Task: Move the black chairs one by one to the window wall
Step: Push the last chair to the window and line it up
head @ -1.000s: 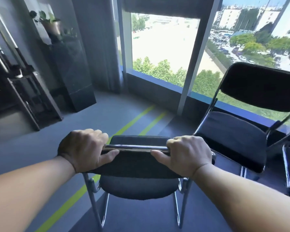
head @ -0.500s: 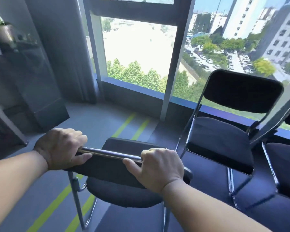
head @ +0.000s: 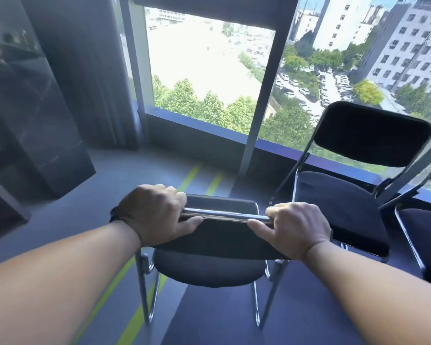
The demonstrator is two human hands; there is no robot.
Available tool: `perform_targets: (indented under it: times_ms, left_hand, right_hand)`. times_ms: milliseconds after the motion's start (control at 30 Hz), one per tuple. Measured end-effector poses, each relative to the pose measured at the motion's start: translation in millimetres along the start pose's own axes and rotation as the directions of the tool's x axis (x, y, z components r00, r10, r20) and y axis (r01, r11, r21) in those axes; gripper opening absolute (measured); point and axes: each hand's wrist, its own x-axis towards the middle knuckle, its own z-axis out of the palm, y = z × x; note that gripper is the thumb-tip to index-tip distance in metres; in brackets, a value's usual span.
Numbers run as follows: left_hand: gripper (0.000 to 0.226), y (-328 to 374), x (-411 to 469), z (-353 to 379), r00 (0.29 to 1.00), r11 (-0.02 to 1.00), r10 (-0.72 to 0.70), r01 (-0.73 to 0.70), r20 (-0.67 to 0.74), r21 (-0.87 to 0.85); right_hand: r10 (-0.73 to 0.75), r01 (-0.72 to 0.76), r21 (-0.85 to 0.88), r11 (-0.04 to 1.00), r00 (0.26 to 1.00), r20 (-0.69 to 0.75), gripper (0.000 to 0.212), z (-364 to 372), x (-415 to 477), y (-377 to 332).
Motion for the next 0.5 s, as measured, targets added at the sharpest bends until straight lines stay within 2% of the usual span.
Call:
perform_targets:
  times_ms: [167, 300, 500]
  left_hand:
    - [0.055, -6, 26, 9, 1.000, 1.000, 0.010, -0.010, -0.009, -0.012]
    - [0.053, -41, 41, 26, 0.996, 0.996, 0.092, -0.092, 0.021, -0.004]
    - [0.050, -94, 83, 59, 0.989, 0.989, 0.147, -0.147, -0.012, -0.017]
  right_hand:
    - [0.040, -0.040, -0.013, 0.999, 0.999, -0.003, 0.072, 4, 24, 19]
    - [0.051, -0.051, 0.019, 0.999, 0.999, -0.007, 0.074, 8, 42, 4]
    - [0.088, -0.089, 0.043, 0.995, 0.996, 0.011, 0.075, 12, 97, 5]
